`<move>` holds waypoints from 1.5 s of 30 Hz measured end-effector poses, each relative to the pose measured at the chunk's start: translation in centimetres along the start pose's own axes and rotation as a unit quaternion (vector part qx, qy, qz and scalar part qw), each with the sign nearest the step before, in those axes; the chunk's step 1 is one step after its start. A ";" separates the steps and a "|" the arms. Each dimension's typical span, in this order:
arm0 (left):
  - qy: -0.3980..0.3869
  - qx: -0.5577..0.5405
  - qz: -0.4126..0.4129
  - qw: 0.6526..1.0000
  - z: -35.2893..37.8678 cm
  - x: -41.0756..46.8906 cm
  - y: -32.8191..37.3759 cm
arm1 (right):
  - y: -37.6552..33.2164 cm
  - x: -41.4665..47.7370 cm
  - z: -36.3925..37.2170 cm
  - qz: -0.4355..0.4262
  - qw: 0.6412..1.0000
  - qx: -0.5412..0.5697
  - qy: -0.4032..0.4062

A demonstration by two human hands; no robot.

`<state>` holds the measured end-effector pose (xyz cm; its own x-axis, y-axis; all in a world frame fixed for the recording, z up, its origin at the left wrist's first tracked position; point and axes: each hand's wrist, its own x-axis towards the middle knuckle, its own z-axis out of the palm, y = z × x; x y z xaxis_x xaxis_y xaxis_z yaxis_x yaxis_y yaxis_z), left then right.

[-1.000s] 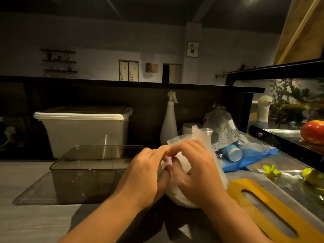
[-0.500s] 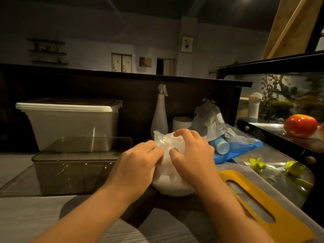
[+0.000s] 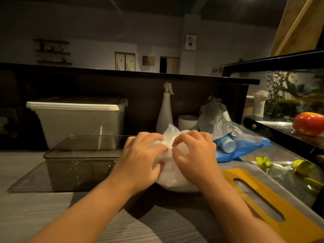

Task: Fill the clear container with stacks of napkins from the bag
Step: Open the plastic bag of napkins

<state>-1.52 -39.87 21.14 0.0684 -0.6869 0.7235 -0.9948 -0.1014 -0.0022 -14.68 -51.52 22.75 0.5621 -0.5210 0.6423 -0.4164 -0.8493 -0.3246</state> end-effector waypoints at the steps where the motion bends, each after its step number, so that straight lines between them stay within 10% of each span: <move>1: 0.018 -0.013 0.006 1.000 -0.2 -0.1 -0.2 | 0.0 0.1 -0.1 0.005 1.000 0.011 0.009; 9: 0.067 -0.193 0.032 0.978 -3.1 -1.0 0.3 | 0.5 0.3 -1.4 -0.023 0.991 0.041 0.122; 14: 0.042 -0.328 -0.039 0.943 -2.8 -1.0 -0.1 | -0.3 -0.2 -1.5 -0.156 0.985 0.068 0.037; 18: 0.106 -0.134 -0.029 0.985 -2.3 -0.7 -1.0 | -0.3 -0.2 -1.8 -0.143 0.990 0.015 -0.012; 26: 0.040 -0.103 -0.117 0.987 -3.4 -0.4 -2.1 | -1.7 -0.6 -3.3 -0.067 0.988 -0.067 -0.124; 37: 0.145 -0.010 0.106 0.984 -2.8 -0.7 1.3 | -1.8 -0.8 -2.6 -0.112 0.980 -0.072 -0.147; 45: -0.035 0.167 -0.111 0.979 -2.9 -0.9 -0.2 | -1.5 -0.5 -2.3 0.013 0.978 -0.103 -0.181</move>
<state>-1.64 -37.15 22.53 0.2959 -0.6677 0.6831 -0.8761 -0.4747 -0.0845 -15.98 -49.81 24.52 0.7503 -0.5701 0.3348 -0.5486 -0.8195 -0.1660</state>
